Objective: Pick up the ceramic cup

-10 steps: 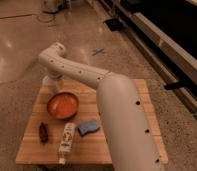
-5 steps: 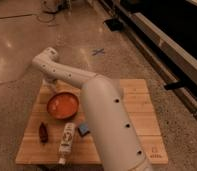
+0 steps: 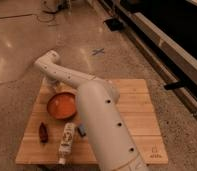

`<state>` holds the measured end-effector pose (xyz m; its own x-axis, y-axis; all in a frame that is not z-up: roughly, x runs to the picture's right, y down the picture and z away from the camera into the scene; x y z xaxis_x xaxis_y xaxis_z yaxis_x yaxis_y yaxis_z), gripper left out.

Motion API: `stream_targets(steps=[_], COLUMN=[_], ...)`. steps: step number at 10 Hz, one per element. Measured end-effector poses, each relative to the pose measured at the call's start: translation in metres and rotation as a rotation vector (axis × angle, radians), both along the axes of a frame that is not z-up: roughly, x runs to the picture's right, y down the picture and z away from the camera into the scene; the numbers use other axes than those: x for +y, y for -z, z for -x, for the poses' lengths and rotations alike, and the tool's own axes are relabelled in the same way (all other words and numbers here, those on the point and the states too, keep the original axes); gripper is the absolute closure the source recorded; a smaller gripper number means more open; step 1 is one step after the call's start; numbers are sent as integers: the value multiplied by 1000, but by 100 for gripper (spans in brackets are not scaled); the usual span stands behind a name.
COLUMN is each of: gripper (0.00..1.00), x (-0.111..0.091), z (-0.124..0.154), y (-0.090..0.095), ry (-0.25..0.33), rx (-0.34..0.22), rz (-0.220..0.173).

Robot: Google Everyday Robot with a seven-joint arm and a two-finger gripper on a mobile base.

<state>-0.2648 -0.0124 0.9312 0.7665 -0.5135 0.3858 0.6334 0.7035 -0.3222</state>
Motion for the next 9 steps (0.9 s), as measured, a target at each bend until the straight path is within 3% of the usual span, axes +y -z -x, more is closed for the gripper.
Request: stream_targets(steps=[2, 3, 5, 7, 9], gripper=[95, 100, 100, 100, 100], x=[-12, -29, -57, -96, -106], z=[2, 1, -6, -33, -71], y=[14, 30, 61, 117, 160], ry=[-60, -102, -162, -236, -258], rx=[-21, -48, -102, -195, -248], rz=[17, 14, -3, -38, -42])
